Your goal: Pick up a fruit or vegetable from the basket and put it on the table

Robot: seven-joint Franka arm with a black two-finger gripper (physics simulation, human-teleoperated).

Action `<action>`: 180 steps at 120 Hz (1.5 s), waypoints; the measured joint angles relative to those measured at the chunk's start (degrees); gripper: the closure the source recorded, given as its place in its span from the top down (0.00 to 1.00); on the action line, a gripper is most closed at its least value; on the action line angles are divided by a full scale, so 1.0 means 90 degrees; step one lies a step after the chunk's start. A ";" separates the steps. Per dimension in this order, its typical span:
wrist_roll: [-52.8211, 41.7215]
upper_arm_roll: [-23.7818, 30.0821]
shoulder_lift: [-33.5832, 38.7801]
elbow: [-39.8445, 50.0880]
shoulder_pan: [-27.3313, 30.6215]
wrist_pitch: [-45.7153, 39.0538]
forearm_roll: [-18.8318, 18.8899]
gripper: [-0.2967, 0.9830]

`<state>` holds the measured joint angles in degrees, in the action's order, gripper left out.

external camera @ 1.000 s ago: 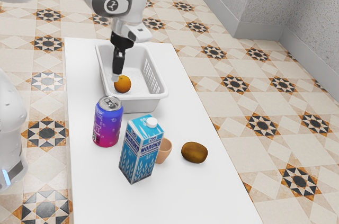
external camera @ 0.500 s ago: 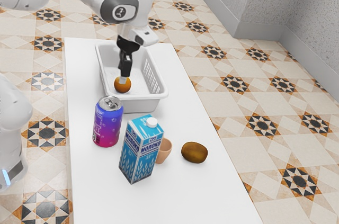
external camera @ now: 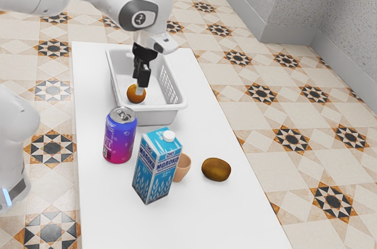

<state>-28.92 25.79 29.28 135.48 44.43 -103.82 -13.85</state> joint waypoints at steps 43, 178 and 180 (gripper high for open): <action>-0.0050 0.0014 -0.0293 -0.0002 0.0124 -0.0273 -0.0002 0.77; -0.0152 -0.0005 -0.1246 0.0008 0.0488 -0.0764 0.0204 0.77; -0.0153 -0.0007 -0.1254 0.0008 0.0492 -0.0766 0.0210 0.77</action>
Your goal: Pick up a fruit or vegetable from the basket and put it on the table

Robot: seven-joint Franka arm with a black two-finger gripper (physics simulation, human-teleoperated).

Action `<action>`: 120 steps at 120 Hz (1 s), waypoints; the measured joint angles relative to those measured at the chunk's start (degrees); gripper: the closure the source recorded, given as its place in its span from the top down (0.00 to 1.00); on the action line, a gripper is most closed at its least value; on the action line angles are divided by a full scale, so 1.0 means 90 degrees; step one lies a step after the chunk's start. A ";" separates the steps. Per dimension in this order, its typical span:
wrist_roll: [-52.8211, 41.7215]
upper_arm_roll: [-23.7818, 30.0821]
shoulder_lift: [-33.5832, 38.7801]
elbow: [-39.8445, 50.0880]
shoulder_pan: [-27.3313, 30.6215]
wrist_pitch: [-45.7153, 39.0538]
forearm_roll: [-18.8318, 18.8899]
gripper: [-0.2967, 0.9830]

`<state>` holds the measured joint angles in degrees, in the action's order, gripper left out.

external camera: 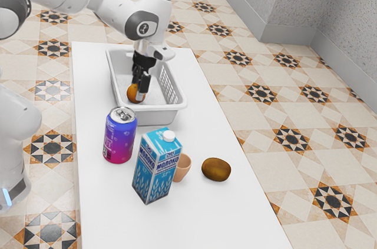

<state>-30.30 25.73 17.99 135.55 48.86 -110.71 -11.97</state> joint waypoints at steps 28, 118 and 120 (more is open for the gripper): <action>-0.0012 -0.0004 -0.0128 0.0009 -0.0012 -0.0053 0.0035 0.70; -0.0406 -0.0399 0.1550 -0.2462 -0.4181 0.1886 0.0056 0.52; -0.0415 -0.0313 0.1564 -0.2491 -0.4422 0.1948 0.0035 0.52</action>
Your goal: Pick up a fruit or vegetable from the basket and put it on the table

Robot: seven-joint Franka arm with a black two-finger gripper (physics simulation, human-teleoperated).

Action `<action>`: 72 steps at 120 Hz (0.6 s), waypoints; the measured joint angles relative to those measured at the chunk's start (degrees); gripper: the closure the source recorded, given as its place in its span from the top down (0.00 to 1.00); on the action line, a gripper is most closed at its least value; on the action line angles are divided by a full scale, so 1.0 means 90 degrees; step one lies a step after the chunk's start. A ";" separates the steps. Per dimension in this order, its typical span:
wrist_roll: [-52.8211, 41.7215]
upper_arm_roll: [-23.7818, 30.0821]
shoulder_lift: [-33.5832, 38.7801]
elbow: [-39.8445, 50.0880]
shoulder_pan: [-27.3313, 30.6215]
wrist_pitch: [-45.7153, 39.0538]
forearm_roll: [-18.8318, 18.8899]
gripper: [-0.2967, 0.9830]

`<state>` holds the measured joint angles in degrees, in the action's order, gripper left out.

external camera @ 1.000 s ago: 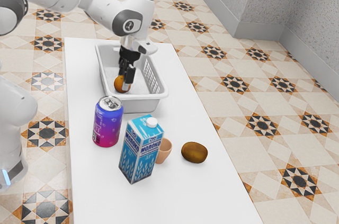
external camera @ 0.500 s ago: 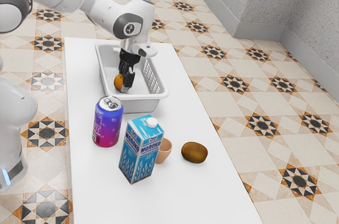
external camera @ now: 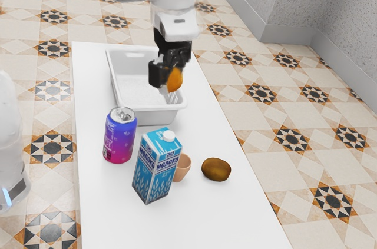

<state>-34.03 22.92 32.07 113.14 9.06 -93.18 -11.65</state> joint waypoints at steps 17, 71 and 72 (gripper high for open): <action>-0.0046 0.0816 -0.0017 -0.0526 -0.0880 0.0340 -0.0220 0.52; -0.0419 0.6278 -0.0105 -0.2848 0.4857 0.0318 -0.1654 0.51; -0.0428 0.6345 -0.0105 -0.2876 0.4935 0.0316 -0.1671 0.51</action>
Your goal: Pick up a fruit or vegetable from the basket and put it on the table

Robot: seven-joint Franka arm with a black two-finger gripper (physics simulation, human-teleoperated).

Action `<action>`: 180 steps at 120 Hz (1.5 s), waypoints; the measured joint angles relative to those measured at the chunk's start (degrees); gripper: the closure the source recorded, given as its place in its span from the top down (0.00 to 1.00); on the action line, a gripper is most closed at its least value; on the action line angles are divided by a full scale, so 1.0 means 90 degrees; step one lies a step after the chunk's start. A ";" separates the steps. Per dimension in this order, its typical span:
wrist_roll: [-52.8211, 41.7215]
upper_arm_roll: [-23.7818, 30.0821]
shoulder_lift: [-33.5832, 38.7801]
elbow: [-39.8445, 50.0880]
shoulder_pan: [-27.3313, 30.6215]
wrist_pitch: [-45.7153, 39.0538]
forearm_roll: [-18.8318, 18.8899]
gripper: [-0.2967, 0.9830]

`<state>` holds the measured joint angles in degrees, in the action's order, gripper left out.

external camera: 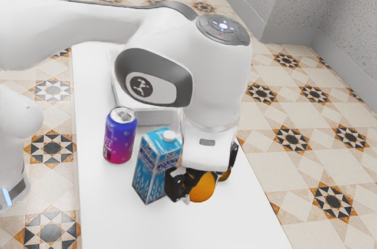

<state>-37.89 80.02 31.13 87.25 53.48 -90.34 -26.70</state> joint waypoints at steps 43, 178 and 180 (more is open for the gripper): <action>-0.0324 0.2690 -0.0166 -0.0144 0.3072 -0.0551 0.0126 0.52; -0.0686 0.2427 -0.2489 -0.1017 0.3750 -0.0050 0.0706 0.76; -0.0715 0.2040 -0.2659 -0.1298 0.3664 0.0274 0.0799 0.76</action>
<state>-44.32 98.38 7.20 75.57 86.46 -87.87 -19.51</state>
